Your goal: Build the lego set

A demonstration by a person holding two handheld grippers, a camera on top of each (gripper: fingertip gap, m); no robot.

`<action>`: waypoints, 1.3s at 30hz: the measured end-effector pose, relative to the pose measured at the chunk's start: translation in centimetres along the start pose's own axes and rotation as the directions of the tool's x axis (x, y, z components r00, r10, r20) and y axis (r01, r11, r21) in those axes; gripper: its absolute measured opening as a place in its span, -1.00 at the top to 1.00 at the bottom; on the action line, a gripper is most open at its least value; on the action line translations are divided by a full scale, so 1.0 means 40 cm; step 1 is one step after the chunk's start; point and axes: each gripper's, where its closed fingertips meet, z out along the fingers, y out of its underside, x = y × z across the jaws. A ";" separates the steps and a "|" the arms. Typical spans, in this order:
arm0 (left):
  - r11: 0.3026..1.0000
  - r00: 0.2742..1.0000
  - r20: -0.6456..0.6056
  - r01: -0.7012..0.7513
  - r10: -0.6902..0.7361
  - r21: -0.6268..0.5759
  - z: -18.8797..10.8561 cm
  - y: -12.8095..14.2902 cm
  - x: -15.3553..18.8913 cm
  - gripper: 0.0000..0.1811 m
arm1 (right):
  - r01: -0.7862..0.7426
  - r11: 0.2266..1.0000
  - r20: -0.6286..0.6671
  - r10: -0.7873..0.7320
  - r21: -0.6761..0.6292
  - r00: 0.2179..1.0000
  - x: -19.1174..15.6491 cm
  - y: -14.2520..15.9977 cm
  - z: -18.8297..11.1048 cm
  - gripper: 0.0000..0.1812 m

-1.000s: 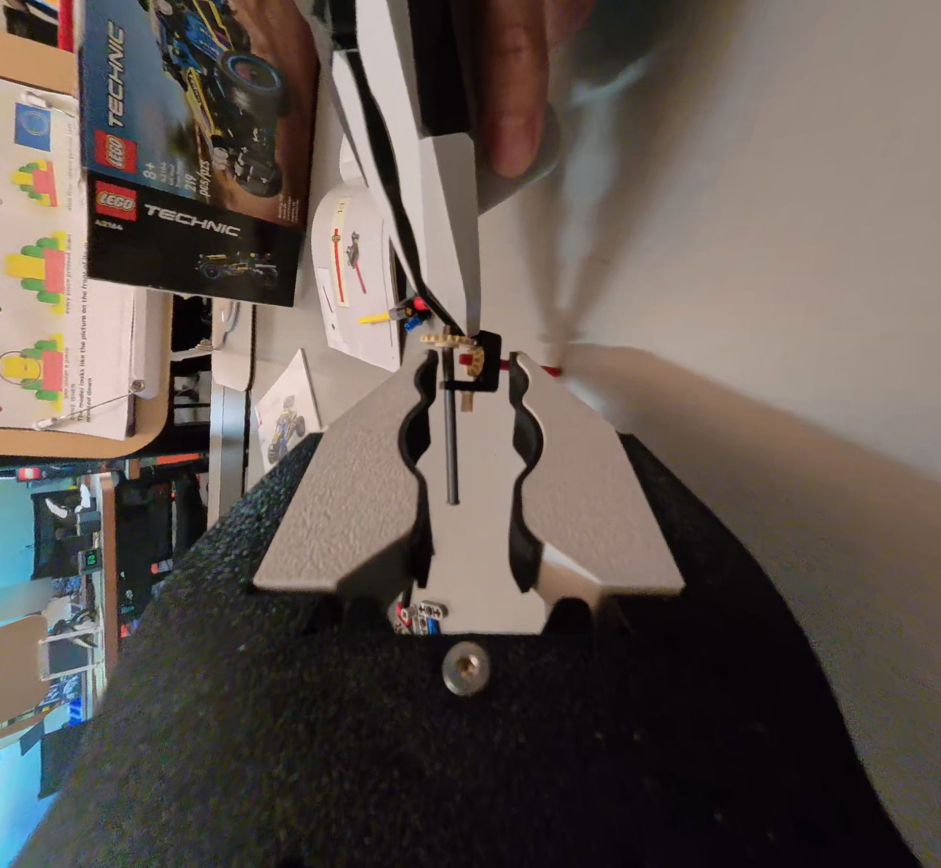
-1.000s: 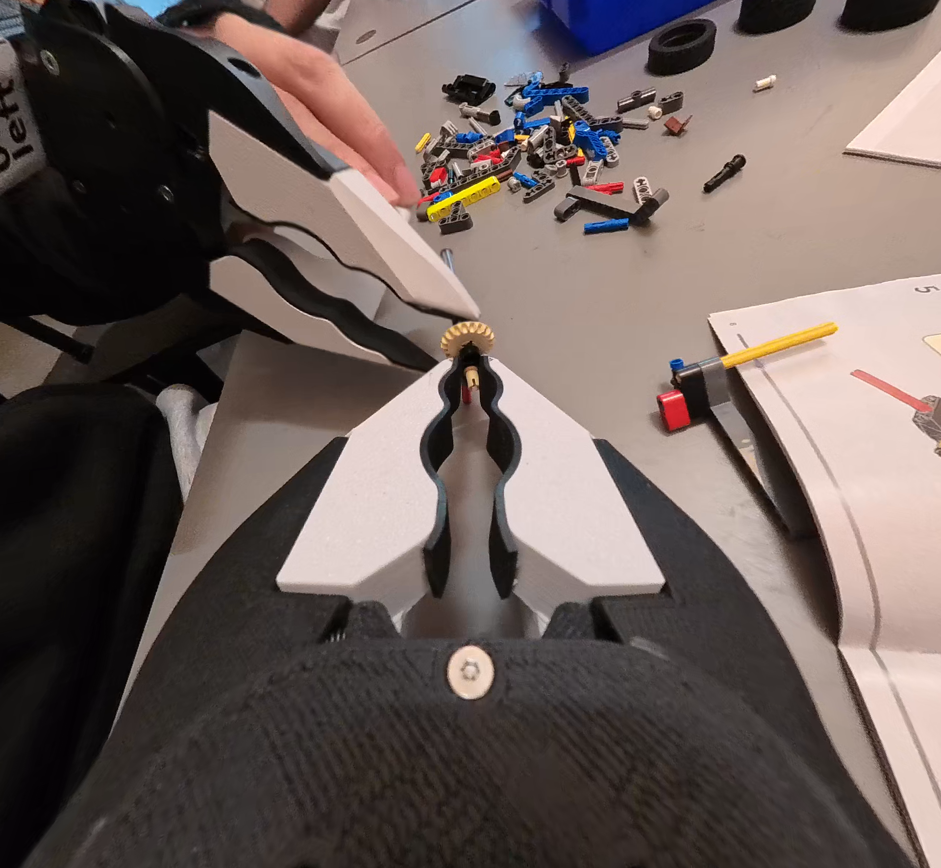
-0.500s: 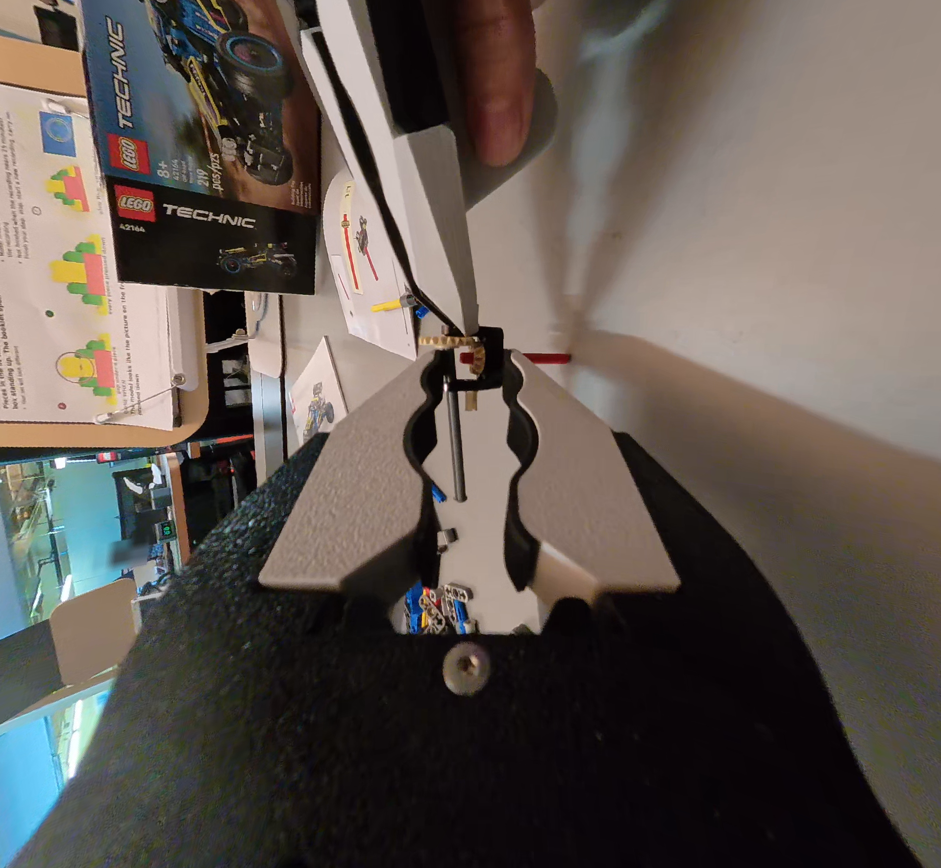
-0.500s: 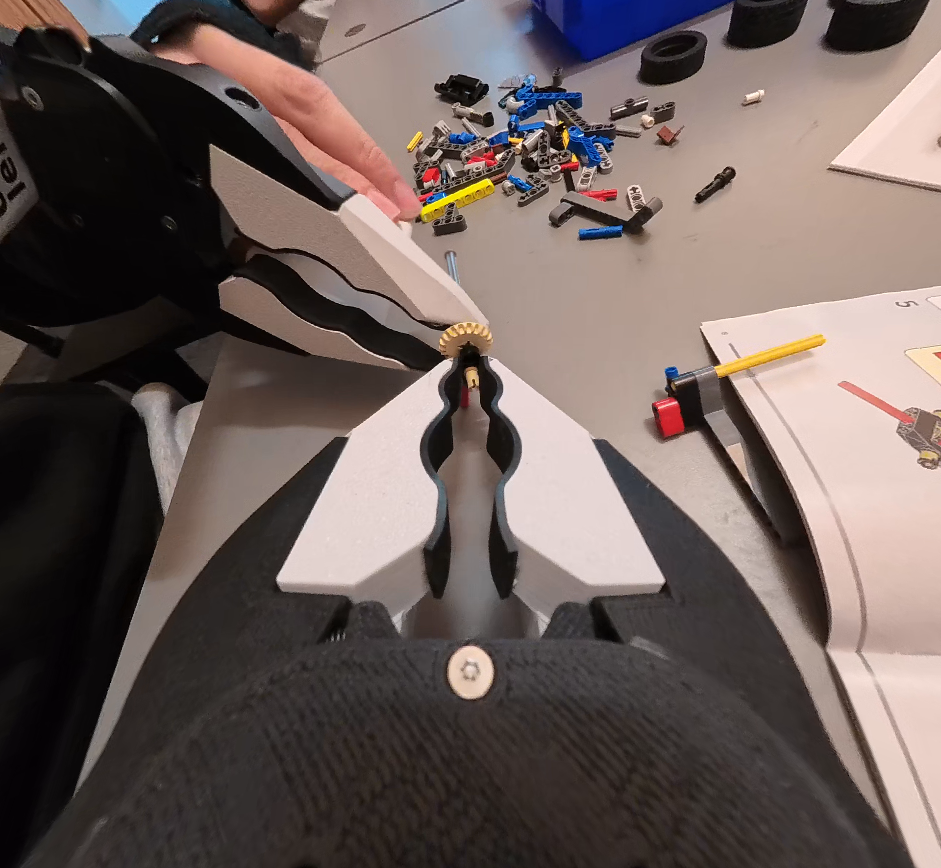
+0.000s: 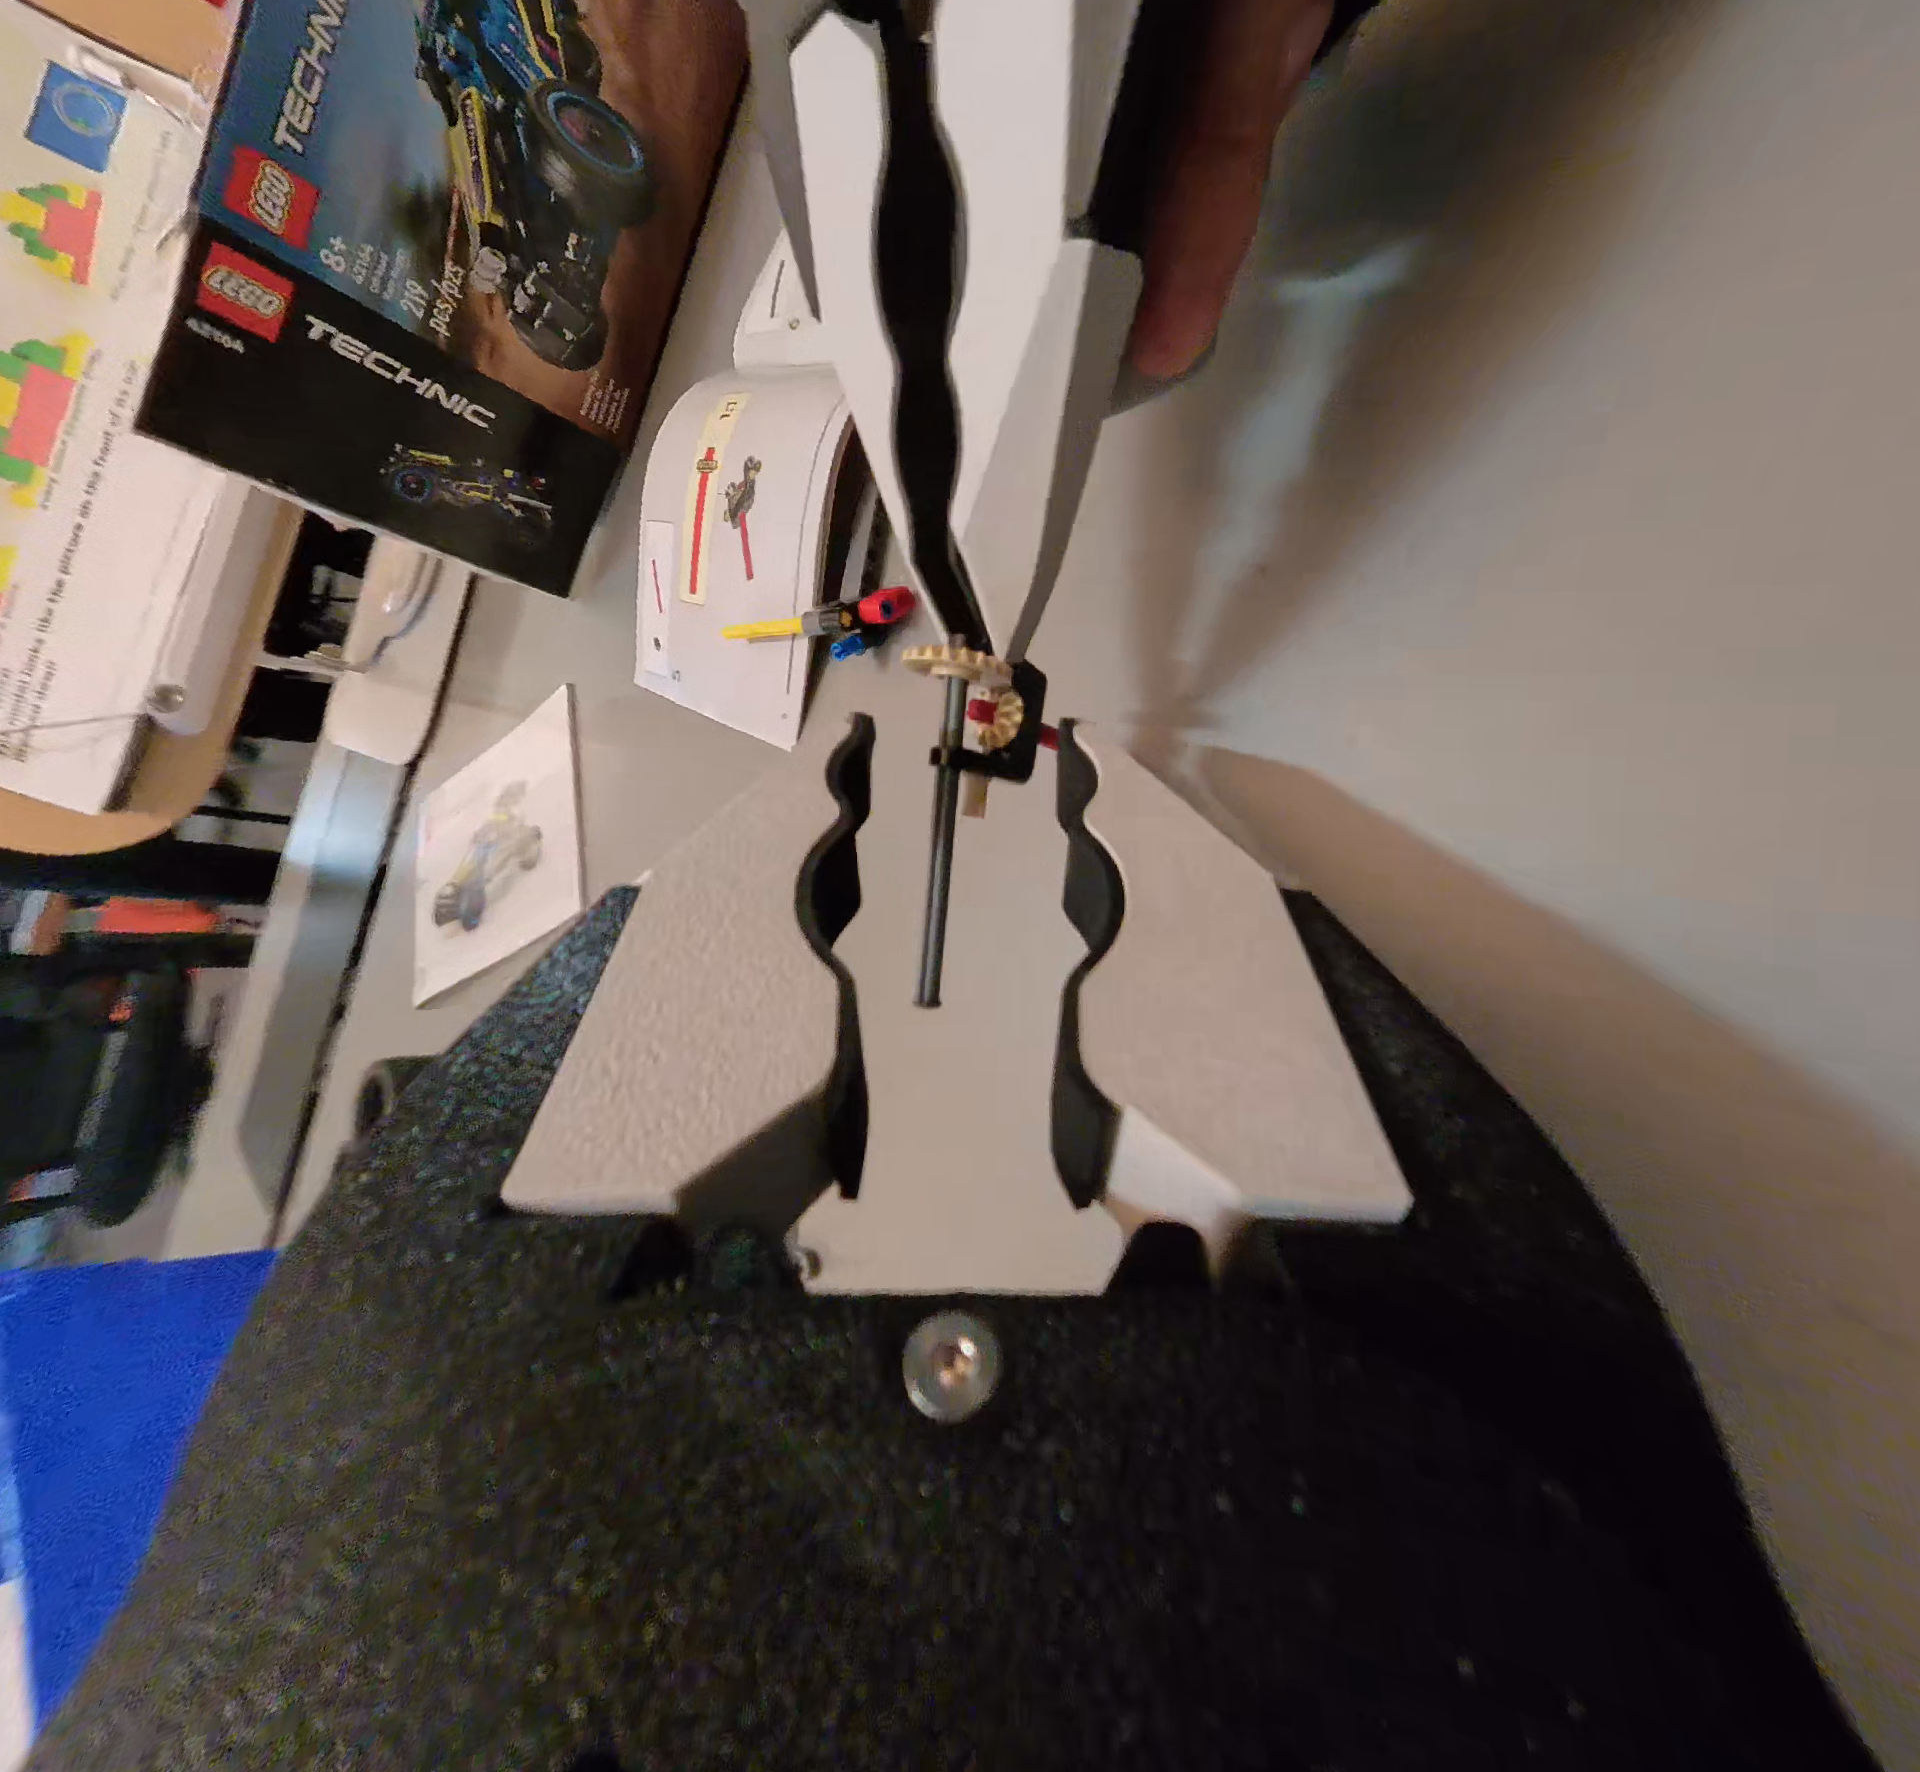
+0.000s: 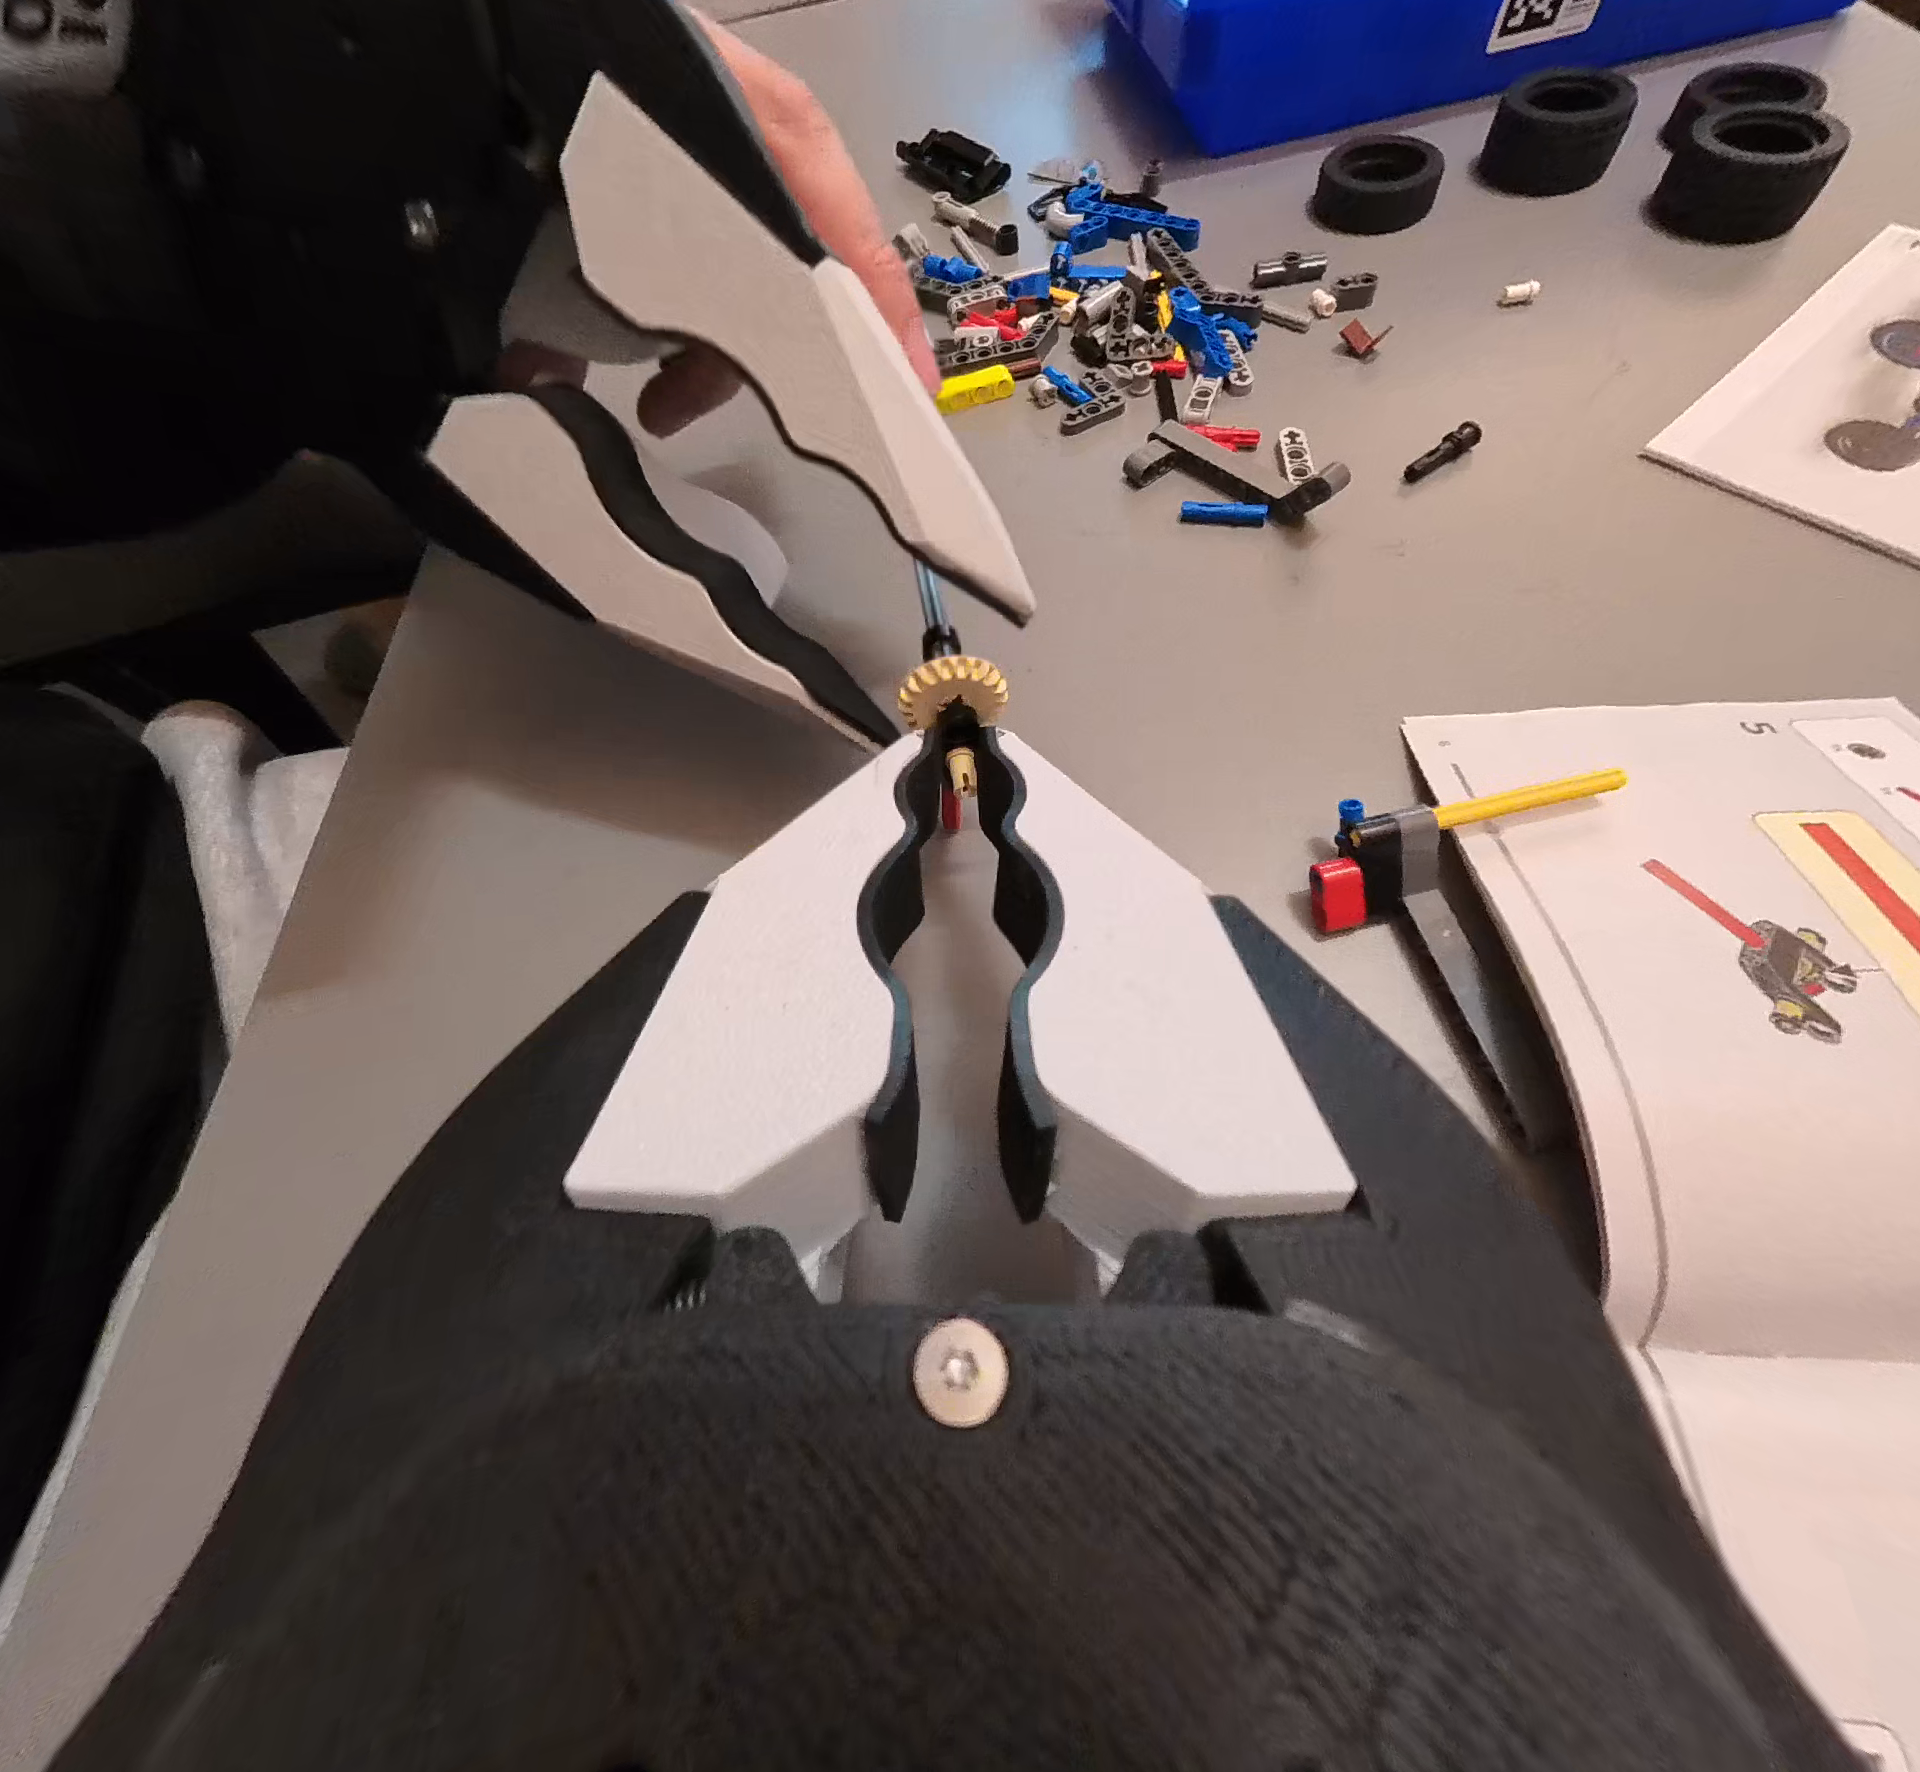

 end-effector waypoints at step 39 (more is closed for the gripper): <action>0.991 0.958 -0.278 0.030 -0.065 -0.128 -0.012 0.116 0.030 0.99 | 0.254 0.967 -0.039 -0.254 -0.008 0.966 -0.034 -0.020 0.015 0.94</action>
